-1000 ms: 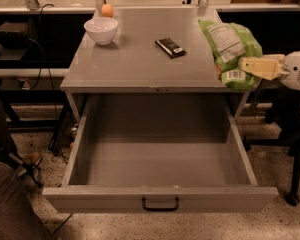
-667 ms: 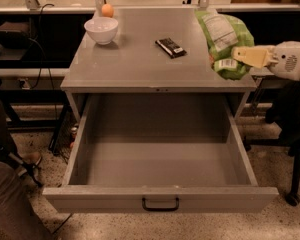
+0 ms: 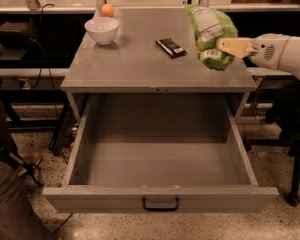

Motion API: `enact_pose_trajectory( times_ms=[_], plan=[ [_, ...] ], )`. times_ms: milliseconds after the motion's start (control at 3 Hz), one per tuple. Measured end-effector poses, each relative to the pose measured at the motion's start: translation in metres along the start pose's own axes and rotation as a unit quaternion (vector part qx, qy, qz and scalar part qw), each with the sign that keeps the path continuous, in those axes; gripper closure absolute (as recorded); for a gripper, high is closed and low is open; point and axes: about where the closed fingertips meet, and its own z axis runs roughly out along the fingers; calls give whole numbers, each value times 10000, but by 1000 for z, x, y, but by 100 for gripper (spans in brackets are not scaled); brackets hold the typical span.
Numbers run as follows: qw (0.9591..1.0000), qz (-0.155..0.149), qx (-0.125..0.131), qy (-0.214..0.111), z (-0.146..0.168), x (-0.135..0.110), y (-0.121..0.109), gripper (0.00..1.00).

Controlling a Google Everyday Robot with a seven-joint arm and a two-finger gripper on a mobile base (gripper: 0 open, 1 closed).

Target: Pick green rice chip bag from top drawer and place on counter

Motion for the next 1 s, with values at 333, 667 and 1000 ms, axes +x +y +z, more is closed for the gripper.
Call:
enact_pose_trajectory(
  times_ms=[333,667,1000],
  plan=[
    [9998,137,-153,15,24,2,0,61],
    [9992,237,-304,84,40,8,0,31],
    [9988,304,-364,132,46,13,-1,7]
  ],
)
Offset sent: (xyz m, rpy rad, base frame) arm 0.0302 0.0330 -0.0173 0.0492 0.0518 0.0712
